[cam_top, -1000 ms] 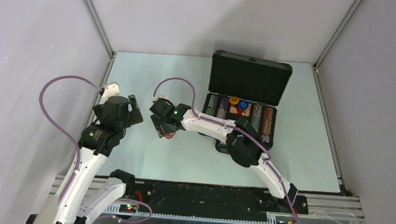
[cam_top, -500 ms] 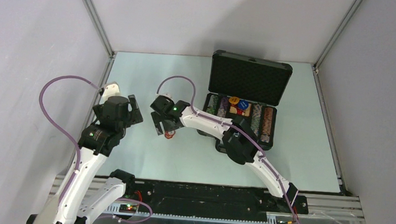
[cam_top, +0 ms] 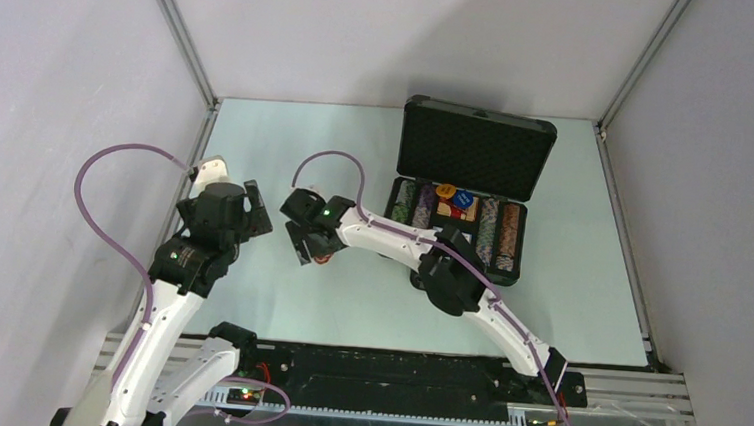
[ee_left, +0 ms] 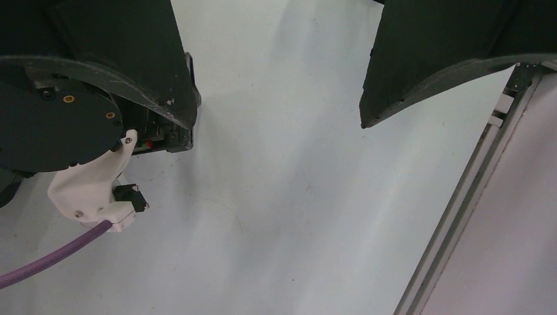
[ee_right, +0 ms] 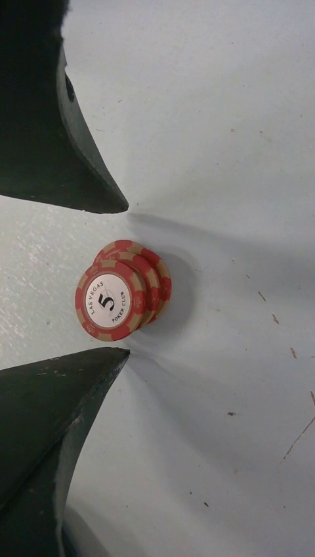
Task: Pack up texas hold em set
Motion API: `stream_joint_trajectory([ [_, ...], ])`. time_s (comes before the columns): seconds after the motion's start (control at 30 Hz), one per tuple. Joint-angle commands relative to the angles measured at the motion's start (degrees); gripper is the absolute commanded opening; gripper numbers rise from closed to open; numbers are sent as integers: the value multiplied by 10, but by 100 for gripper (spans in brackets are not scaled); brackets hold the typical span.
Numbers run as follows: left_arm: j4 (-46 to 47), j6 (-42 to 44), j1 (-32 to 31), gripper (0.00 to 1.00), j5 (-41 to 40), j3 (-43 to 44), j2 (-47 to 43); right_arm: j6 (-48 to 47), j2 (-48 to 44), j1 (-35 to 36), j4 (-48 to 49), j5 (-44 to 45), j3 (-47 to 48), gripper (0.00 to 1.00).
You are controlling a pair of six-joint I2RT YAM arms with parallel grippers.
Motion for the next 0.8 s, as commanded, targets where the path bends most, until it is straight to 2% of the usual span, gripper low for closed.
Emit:
stream_joint_trajectory([
  [0.0,9,5,5,98,2,0,-3,-15,23,6,-31,2,34,76],
  [0.77,10,5,5,98,4,0,0,-32,54,16,-40,8,49,62],
])
